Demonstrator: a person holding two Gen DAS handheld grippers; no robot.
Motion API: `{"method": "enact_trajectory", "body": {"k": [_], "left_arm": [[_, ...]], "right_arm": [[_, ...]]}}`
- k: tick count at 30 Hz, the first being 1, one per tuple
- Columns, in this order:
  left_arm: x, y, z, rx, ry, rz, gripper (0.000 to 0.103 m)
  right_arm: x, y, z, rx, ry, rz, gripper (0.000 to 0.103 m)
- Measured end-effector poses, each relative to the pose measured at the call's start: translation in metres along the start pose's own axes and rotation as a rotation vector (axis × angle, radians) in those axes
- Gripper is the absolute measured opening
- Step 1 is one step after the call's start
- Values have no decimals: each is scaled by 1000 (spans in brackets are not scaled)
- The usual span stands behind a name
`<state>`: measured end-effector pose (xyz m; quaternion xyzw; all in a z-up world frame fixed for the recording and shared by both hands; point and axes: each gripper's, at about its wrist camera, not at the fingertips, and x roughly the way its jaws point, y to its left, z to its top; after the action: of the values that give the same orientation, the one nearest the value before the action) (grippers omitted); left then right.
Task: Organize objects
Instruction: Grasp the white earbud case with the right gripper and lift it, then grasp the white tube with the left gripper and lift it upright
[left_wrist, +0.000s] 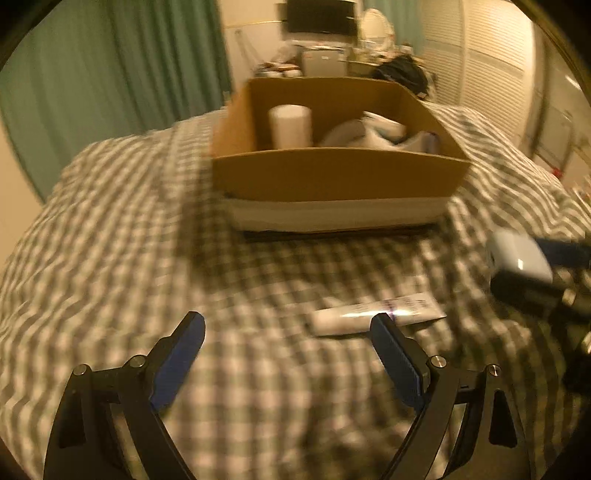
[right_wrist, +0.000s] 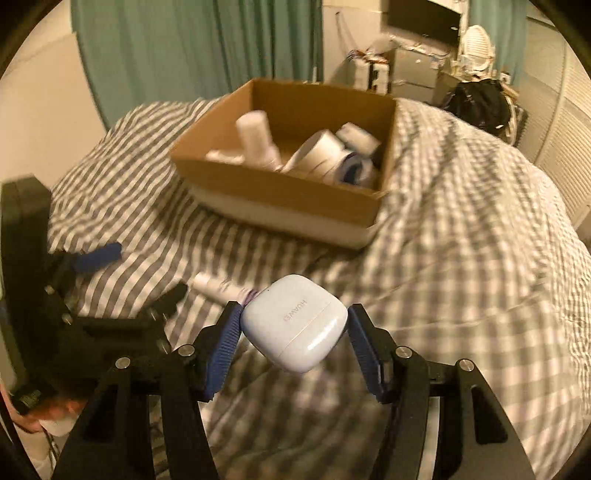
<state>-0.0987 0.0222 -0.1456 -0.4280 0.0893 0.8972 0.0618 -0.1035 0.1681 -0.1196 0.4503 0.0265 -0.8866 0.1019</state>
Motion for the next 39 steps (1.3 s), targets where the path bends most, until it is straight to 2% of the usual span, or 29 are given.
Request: {"method": "enact_trajectory", "body": {"k": [6, 12, 15, 17, 25, 32, 35, 39], "left_arm": [[27, -37, 6, 141, 23, -91, 94], [58, -55, 4, 240, 111, -130, 89], [75, -53, 8, 229, 171, -150, 74], [77, -52, 12, 221, 175, -168, 64], [63, -58, 16, 281, 153, -191, 45], [58, -70, 22, 379, 123, -175, 47], [64, -73, 31, 401, 124, -191, 58], [65, -75, 40, 437, 103, -189, 64]], "right_arm": [[6, -23, 10, 72, -10, -2, 58], [12, -33, 6, 83, 10, 30, 59], [17, -34, 4, 87, 20, 38, 59], [20, -36, 3, 90, 26, 43, 59], [15, -38, 1, 104, 23, 53, 59], [9, -42, 1, 114, 15, 51, 59], [8, -44, 1, 120, 16, 35, 59], [3, -51, 1, 132, 18, 22, 59]]}}
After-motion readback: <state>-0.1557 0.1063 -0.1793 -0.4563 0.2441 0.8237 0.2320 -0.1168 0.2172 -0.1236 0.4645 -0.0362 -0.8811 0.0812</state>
